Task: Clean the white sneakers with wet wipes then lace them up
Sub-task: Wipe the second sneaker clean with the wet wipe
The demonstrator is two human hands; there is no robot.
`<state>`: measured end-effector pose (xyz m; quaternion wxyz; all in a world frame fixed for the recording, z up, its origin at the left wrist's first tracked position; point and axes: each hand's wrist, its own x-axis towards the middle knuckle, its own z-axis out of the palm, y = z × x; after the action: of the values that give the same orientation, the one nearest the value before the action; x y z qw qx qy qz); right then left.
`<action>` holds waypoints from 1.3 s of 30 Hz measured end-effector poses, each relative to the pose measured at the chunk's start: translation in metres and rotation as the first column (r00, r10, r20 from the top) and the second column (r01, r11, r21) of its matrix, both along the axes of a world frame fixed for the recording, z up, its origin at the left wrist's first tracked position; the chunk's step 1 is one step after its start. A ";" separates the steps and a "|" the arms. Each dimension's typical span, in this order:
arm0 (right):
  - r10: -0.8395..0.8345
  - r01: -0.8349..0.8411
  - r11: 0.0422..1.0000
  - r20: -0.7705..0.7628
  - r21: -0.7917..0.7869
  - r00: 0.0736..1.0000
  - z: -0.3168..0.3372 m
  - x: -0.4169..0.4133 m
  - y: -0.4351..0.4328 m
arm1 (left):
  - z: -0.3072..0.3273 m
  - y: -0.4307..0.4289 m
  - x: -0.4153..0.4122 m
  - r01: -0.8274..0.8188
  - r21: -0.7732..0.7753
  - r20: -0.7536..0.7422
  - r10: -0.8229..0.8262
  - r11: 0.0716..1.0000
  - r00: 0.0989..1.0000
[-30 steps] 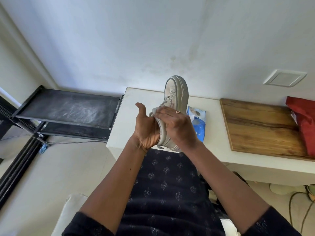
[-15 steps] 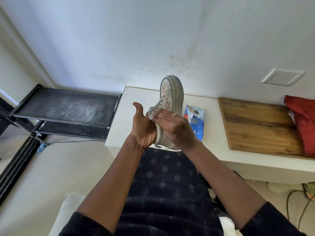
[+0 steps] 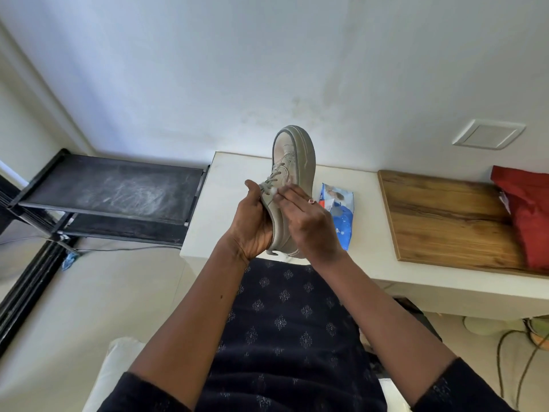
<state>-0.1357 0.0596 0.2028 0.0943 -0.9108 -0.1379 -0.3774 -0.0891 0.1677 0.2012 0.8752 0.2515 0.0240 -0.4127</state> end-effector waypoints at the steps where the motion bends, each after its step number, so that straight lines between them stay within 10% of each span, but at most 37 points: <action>1: -0.040 0.040 0.999 -0.006 -0.020 0.999 0.003 0.007 -0.004 | 0.002 -0.001 -0.002 0.007 0.034 0.014 -0.007 0.999 1.000; 17: -0.079 0.105 0.959 -0.111 0.262 0.991 -0.003 -0.001 0.008 | 0.001 0.010 0.000 -0.079 0.127 0.023 0.077 0.989 0.997; 26: 0.005 -0.001 0.995 -0.037 0.101 0.999 -0.015 -0.017 0.015 | 0.004 0.012 0.004 -0.079 0.048 0.020 0.079 0.996 0.997; 39: -0.257 0.282 0.946 -0.161 0.158 0.953 0.025 0.055 -0.005 | 0.008 0.003 -0.016 -0.038 0.131 0.151 0.018 0.991 0.988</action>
<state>-0.0806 0.0543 0.2276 0.1323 -0.9329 0.0296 -0.3338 -0.1052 0.1709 0.2088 0.8614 0.3394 -0.0104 -0.3777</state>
